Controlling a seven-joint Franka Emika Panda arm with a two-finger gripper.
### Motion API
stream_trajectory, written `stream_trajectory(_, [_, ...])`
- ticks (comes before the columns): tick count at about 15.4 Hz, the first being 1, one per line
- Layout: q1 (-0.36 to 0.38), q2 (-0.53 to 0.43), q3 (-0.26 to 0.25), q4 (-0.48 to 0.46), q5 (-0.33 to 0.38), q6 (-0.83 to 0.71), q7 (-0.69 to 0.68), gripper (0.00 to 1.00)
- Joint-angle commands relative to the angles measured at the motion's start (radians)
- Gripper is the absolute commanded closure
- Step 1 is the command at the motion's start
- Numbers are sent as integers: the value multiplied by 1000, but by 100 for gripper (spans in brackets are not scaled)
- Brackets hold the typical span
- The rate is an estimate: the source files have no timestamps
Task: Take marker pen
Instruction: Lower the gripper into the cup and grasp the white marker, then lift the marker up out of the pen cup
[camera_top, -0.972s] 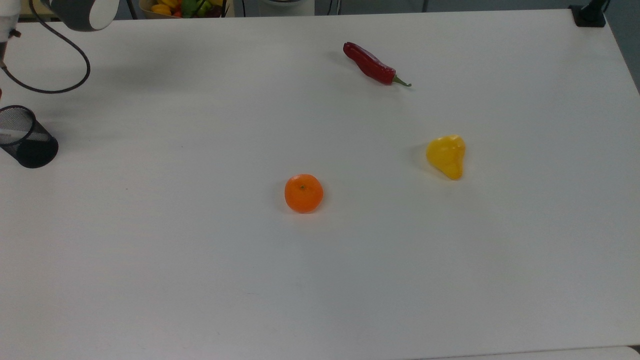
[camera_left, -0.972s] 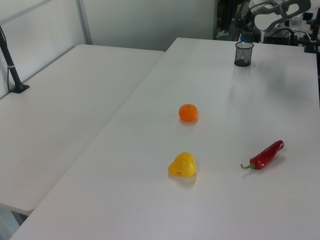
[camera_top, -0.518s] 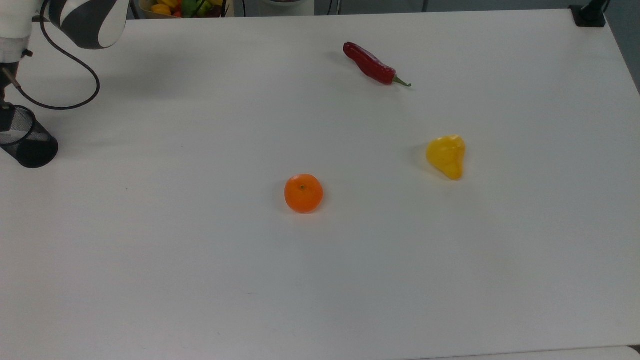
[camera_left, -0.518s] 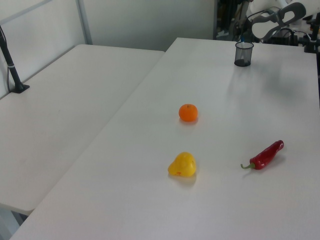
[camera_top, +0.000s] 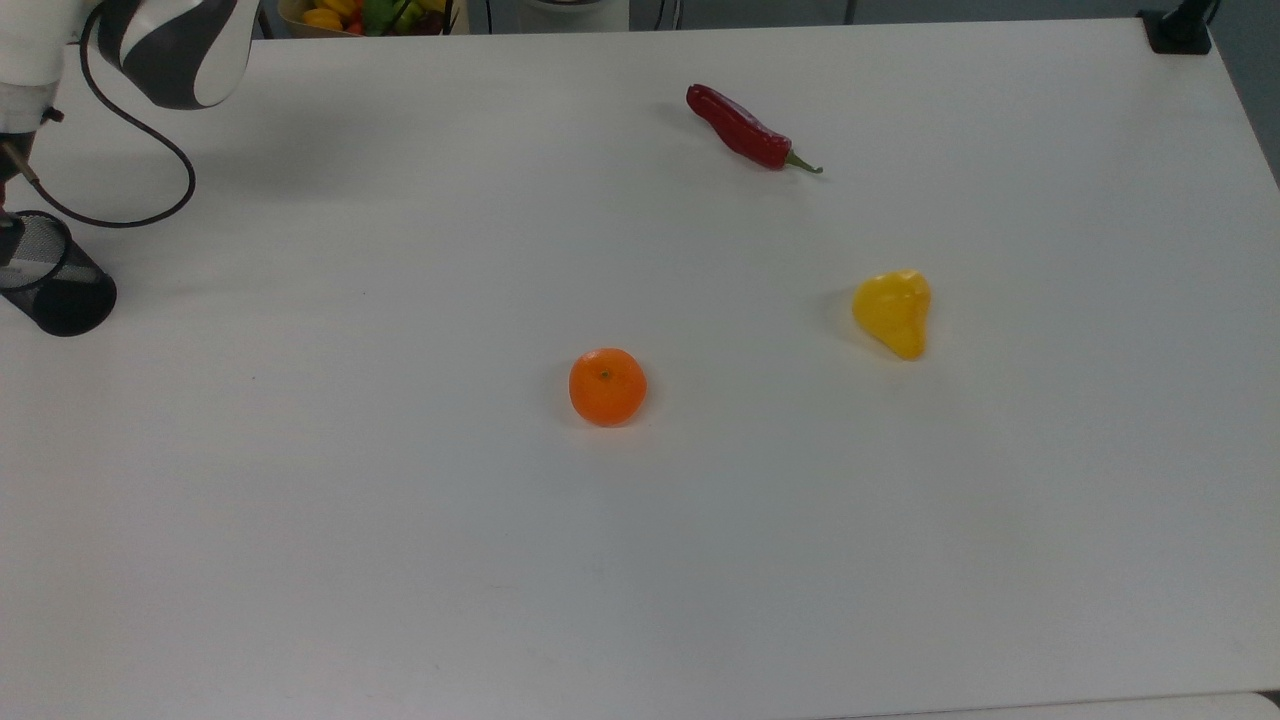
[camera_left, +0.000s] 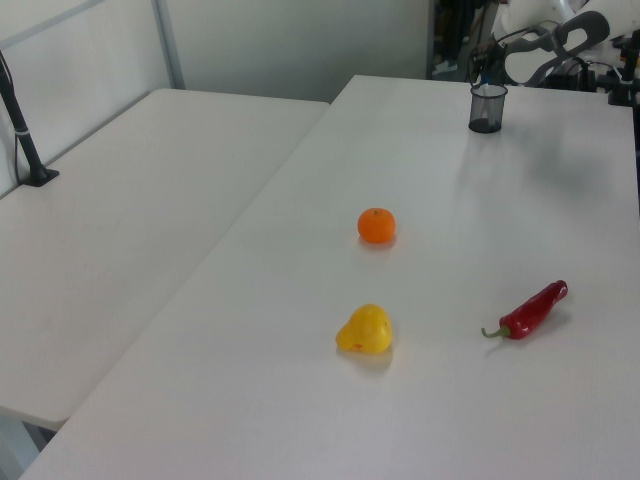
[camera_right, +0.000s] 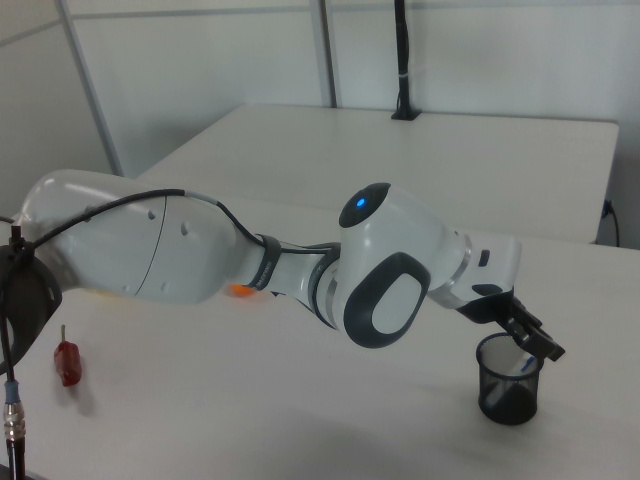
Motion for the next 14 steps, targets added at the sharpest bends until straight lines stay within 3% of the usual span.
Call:
stream_trajectory(1, [-9, 9, 9, 5, 4, 22, -2, 49])
stream_trajectory(7, [-9, 12, 14, 5, 4, 22, -37, 88])
stream_trajectory(10, [-11, 3, 14, 5, 7, 22, -57, 94])
stream_trajectory(14, [-11, -29, 14, 7, 9, 22, -57, 95])
